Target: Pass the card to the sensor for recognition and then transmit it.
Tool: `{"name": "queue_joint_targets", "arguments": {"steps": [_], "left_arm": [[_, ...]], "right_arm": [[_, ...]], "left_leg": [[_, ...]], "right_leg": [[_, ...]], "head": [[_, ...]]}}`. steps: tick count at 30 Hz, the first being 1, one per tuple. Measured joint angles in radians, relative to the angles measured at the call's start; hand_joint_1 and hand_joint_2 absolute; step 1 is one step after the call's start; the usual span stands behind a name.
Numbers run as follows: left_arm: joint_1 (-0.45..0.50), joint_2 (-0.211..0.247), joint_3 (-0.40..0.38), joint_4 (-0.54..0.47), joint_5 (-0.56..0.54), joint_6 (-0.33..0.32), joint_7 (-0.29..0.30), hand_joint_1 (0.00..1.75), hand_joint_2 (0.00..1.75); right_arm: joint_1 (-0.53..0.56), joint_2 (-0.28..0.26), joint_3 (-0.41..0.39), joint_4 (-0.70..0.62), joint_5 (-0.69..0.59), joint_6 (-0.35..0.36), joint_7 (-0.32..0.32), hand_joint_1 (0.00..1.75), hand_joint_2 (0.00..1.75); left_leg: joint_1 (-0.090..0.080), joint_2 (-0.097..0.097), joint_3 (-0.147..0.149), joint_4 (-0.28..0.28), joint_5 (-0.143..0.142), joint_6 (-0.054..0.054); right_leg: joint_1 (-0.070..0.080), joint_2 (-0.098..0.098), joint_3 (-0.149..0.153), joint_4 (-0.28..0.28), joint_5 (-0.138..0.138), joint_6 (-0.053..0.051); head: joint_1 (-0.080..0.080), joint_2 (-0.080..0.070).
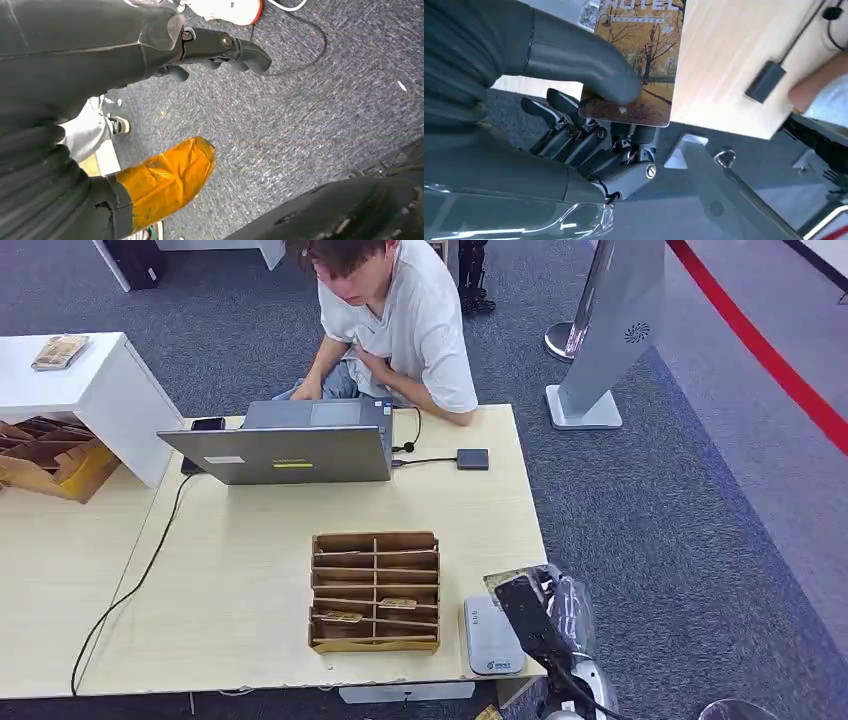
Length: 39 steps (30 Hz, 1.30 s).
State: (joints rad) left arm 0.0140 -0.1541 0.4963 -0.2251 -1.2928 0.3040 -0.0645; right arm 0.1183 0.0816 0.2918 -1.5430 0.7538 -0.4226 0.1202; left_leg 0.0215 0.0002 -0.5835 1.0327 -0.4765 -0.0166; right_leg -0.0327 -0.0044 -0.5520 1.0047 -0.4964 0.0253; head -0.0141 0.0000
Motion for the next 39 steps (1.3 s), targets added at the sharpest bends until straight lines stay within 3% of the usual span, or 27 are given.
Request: {"name": "queue_joint_targets", "arguments": {"steps": [11, 26, 39], "left_arm": [[0.0, -0.004, 0.008, 0.0, -0.009, 0.0, -0.002, 0.0, 1.75], [-0.001, -0.003, 0.032, 0.0, -0.062, -0.001, -0.021, 0.0, 1.75], [-0.003, -0.001, 0.044, 0.0, -0.083, -0.005, -0.025, 0.0, 1.75]], "right_arm": [[0.013, 0.0, 0.0, -0.045, -0.013, -0.014, -0.031, 1.75, 1.75], [0.03, 0.0, 0.039, -0.17, -0.229, 0.043, -0.18, 1.75, 1.75], [0.026, -0.002, 0.084, -0.245, -0.251, 0.062, -0.241, 1.75, 1.75]], "left_leg": [[0.0, 0.0, 0.0, 0.0, 0.0, 0.0], [0.0, 0.0, 0.0, 0.0, 0.0, 0.0], [0.0, 0.0, 0.0, 0.0, 0.0, 0.0]], "right_leg": [[0.0, 0.0, 0.0, 0.0, 0.0, 0.0], [0.0, 0.0, 0.0, 0.0, 0.0, 0.0], [0.0, 0.0, 0.0, 0.0, 0.0, 0.0]], "head": [[0.0, 0.0], [0.0, 0.0], [0.0, 0.0]]}}
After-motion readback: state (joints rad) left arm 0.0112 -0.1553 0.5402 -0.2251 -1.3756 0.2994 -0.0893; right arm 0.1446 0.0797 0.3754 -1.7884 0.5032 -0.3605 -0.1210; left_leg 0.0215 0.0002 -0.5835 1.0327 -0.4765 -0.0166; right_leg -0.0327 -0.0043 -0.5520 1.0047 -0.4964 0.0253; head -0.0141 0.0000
